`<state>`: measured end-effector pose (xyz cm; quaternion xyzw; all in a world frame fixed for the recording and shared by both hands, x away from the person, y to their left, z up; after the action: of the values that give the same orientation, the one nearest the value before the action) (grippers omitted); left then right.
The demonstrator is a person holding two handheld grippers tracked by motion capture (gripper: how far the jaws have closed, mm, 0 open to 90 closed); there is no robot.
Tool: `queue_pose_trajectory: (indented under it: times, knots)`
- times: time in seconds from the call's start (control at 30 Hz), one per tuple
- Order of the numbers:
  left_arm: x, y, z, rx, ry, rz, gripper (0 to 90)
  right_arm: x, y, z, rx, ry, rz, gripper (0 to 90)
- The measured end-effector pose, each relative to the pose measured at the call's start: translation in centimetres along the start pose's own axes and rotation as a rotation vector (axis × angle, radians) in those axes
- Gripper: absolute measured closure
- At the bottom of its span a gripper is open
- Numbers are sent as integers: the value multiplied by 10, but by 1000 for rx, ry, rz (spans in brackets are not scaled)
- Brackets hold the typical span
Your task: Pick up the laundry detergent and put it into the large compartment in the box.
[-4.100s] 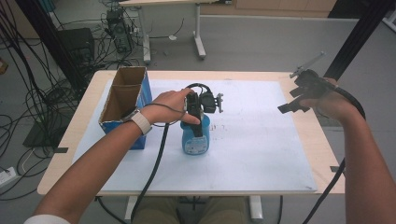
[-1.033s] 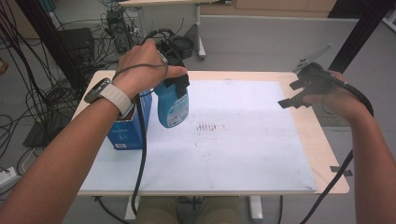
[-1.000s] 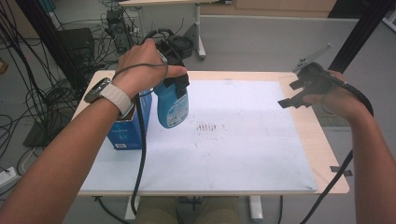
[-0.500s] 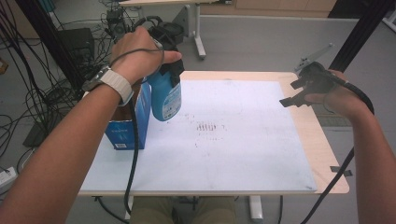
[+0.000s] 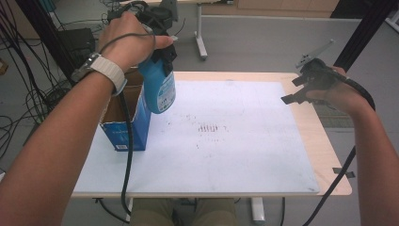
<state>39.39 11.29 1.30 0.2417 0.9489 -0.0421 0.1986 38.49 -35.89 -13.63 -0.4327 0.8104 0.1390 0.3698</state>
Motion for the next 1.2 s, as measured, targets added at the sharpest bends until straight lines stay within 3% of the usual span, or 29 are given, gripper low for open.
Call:
queue_pose_trajectory:
  times: [0.5, 0.83, 1.2]
  knots:
    - [1, 16, -18, -58, 12, -49, 381, -1, -1, 0, 4, -17, 2, 137]
    - [0, 29, -22, -81, 26, -119, 381, -5, -2, 5, 5, -10, -9, 137]
    - [5, 47, -25, -101, 0, -186, 380, -8, -3, 11, -3, -12, -16, 137]
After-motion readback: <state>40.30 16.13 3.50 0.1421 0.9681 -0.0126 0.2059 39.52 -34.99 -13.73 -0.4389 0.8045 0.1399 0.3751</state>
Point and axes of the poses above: each handheld gripper's, and its own axes: z roughly forward along the jaws, x roughly out of its underside, y roughly to its left, the point moved 3 cm from there along z, roughly forward along the jaws, and after that the axes turned 13 degrees about -y, right-handed, at the moved point
